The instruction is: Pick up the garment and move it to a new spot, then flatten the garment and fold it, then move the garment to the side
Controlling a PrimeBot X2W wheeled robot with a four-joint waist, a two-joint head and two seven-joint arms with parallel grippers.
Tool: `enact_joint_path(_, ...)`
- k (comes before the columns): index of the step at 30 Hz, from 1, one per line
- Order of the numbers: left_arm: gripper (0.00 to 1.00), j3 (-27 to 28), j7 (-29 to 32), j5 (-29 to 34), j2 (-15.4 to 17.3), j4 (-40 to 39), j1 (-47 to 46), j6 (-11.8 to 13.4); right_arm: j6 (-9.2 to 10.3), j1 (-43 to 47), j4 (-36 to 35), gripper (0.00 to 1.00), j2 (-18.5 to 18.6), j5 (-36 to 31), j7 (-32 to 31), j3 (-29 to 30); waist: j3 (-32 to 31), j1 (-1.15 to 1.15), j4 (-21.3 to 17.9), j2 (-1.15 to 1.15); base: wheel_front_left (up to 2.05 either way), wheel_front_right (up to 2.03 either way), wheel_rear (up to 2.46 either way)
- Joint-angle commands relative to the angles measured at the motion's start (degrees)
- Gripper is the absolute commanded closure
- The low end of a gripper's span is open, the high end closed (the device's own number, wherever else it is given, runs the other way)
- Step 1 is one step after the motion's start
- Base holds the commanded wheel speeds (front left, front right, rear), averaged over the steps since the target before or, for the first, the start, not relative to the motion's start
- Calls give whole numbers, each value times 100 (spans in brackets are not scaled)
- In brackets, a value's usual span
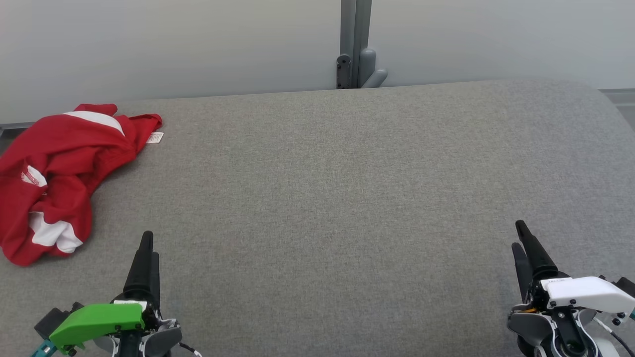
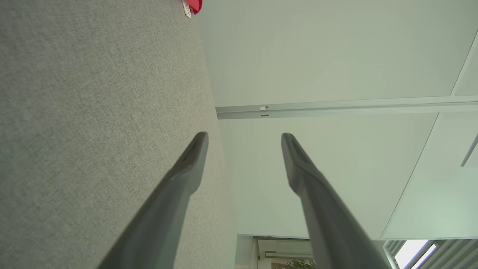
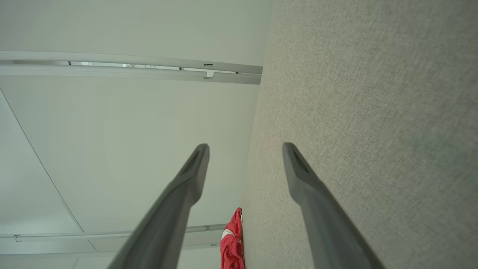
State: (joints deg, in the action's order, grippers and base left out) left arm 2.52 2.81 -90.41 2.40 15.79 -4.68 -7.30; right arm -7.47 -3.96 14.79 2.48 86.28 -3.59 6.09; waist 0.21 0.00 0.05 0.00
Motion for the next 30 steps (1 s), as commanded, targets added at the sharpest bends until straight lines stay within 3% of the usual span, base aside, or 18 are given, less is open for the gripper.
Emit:
enact_joint_path(1, 0, -45, -81, 201, 42, -108, -64, -10, -1, -59, -163, 0, 65, -322, 75, -5, 1, 0, 1, 0, 0, 0, 0)
enact_joint_path(15, 0, -205, -415, 2131, 49, 32, -82, 140, -2, 3, -548, 0, 224, -2775, 424, -298, 7, 0, 2, 0, 0, 0, 0)
enact_joint_path(30, 0, -183, -703, 3609, 40, 81, 20, 217, -2, 43, -635, 0, 318, -4164, 725, -603, -17, 0, 9, 0, 0, 0, 0)
